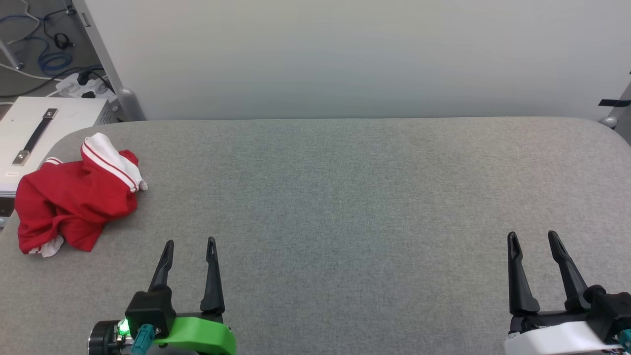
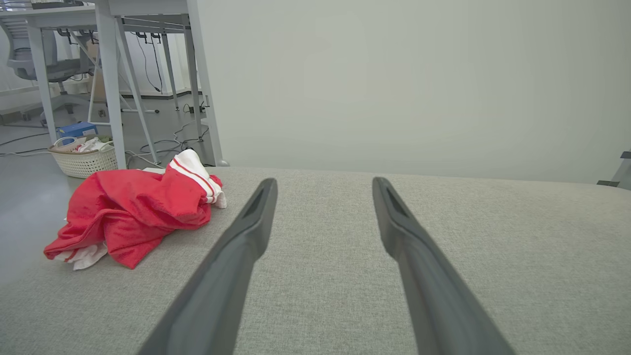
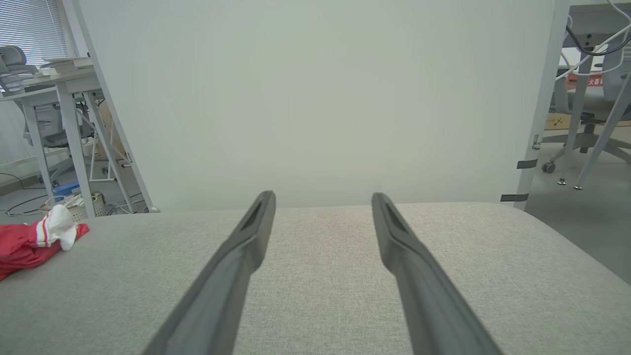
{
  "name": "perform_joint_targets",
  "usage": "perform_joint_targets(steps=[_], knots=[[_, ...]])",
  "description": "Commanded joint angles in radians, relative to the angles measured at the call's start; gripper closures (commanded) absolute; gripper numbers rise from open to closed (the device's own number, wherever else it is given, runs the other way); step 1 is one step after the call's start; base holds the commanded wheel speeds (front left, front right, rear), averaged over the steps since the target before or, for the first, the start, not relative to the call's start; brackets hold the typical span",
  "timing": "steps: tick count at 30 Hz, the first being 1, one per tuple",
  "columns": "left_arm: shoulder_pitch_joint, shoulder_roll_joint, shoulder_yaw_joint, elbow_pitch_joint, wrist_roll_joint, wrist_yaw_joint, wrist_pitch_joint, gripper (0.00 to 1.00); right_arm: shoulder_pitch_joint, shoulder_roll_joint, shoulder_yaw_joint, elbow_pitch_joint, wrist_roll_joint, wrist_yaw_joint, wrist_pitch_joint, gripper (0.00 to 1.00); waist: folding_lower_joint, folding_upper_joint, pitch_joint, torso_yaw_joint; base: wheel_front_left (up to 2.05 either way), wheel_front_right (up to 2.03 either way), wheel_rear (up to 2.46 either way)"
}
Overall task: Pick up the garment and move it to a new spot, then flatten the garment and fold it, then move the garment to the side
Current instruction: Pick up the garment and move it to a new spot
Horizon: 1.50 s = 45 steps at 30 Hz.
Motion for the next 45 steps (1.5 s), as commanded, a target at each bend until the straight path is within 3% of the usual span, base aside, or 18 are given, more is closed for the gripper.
perform_joint_targets(steps=[1, 12, 20, 45], knots=[[0.008, -0.005, 0.000, 0.004, -0.005, -0.004, -0.006, 0.00, 0.012, 0.002, 0.001, -0.004, 0.000, -0.001, -0.009, 0.00, 0.0000, 0.0000, -0.001, 0.002, 0.00, 0.00, 0.00], [0.001, -0.005, 0.007, 0.004, -0.006, -0.004, -0.006, 0.00, 0.011, 0.002, 0.008, -0.007, -0.004, -0.001, -0.009, 0.00, 0.0000, 0.0000, 0.005, 0.033, 0.00, 0.00, 0.00], [-0.011, -0.005, 0.018, 0.004, -0.005, -0.001, -0.006, 0.00, 0.007, 0.002, 0.018, -0.013, -0.007, -0.001, -0.009, 0.00, 0.0000, 0.0000, 0.020, 0.099, 0.00, 0.00, 0.00], [-0.055, -0.005, 0.046, 0.009, -0.030, 0.009, -0.006, 0.00, -0.028, 0.002, 0.022, -0.028, -0.032, -0.001, -0.009, 0.00, 0.0000, 0.0000, 0.094, 0.462, 0.00, 0.00, 0.00]])
